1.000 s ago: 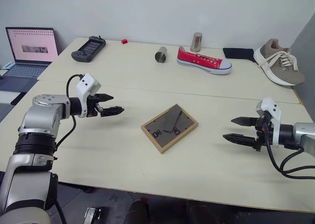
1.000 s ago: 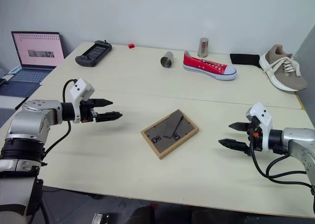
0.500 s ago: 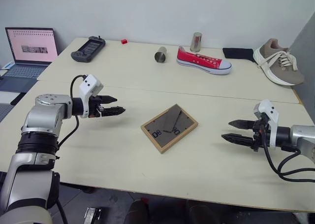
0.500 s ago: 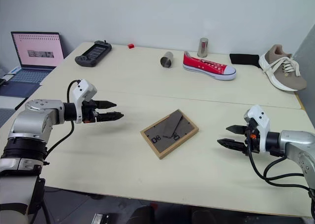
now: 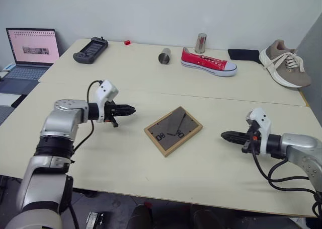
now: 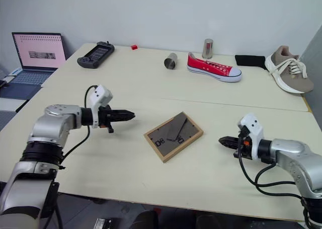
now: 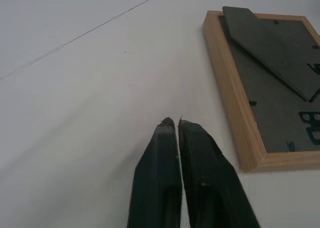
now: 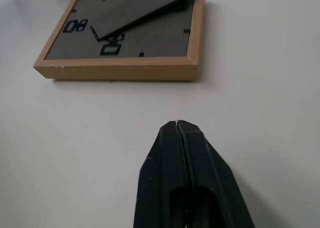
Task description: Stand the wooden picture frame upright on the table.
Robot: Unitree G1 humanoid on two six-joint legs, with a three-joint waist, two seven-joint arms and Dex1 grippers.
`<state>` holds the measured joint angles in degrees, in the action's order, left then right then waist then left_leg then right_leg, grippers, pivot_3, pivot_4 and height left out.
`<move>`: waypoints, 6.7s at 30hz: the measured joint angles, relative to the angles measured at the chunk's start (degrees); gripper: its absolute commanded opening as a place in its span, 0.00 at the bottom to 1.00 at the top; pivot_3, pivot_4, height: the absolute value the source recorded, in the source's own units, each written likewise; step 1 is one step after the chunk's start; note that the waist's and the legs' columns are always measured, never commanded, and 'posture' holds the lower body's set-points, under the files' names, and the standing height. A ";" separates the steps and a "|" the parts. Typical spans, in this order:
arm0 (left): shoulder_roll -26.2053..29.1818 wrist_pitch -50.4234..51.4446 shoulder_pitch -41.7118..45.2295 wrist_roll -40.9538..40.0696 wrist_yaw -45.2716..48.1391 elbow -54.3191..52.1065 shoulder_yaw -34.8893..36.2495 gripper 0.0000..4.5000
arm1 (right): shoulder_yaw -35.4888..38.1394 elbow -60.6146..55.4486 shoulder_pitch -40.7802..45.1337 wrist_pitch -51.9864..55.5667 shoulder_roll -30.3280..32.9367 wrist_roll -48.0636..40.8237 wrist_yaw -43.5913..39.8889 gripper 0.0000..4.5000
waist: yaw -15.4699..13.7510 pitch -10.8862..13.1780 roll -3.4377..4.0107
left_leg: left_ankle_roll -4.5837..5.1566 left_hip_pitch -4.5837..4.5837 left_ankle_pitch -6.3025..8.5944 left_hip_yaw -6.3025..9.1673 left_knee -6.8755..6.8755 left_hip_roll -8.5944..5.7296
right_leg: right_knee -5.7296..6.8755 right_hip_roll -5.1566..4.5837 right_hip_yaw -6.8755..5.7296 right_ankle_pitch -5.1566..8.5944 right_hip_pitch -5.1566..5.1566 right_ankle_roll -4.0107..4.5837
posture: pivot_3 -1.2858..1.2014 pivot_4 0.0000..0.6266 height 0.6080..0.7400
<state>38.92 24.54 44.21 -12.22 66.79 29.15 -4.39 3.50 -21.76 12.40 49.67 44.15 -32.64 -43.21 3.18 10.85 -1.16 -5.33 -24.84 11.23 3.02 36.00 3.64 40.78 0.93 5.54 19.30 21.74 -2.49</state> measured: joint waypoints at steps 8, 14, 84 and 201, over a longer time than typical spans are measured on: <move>-5.18 -2.41 -0.10 2.76 -2.34 0.89 -2.69 0.00 | -8.85 1.10 2.45 -1.89 -9.22 5.52 6.52 0.00 | 0.03 -0.02 -0.01 | 0.00 0.02 0.00 0.01 0.01 -0.01 | 0.06 0.00 0.00 0.00 0.01 0.00 | 0.52 0.24 1.00; -5.94 -2.36 -2.35 3.85 -0.58 -0.37 -5.05 0.00 | -14.62 5.65 5.32 -4.41 -12.51 11.21 8.31 0.00 | 0.05 -0.02 -0.01 | 0.00 0.02 0.00 0.02 0.01 -0.01 | 0.08 0.00 -0.01 0.00 0.03 0.01 | 0.52 0.24 1.00; -9.39 66.66 -10.23 -30.67 -17.57 -18.43 13.74 0.99 | -20.34 30.83 21.02 -19.39 -27.90 26.03 -0.51 0.00 | 0.14 -0.04 -0.01 | -0.04 0.14 -0.02 0.07 0.01 0.00 | 0.19 -0.05 -0.09 -0.01 -0.05 0.01 | 0.52 0.24 1.00; -1.75 61.32 -14.91 -90.65 -51.50 -19.04 11.96 0.30 | -29.66 58.02 38.99 -117.63 -6.44 95.58 65.53 0.38 | 1.45 0.07 -0.07 | -0.27 0.11 -0.16 0.09 0.04 -0.11 | 0.31 -0.17 0.02 0.02 0.06 -0.04 | 0.52 0.24 1.00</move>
<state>37.17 85.87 29.30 -102.86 15.29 10.10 7.57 -26.16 36.26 51.40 -67.96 37.71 62.94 22.32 4.63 10.92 -1.23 -5.60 -24.73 11.07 3.10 36.03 3.53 41.10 0.76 5.56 19.32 21.81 -2.53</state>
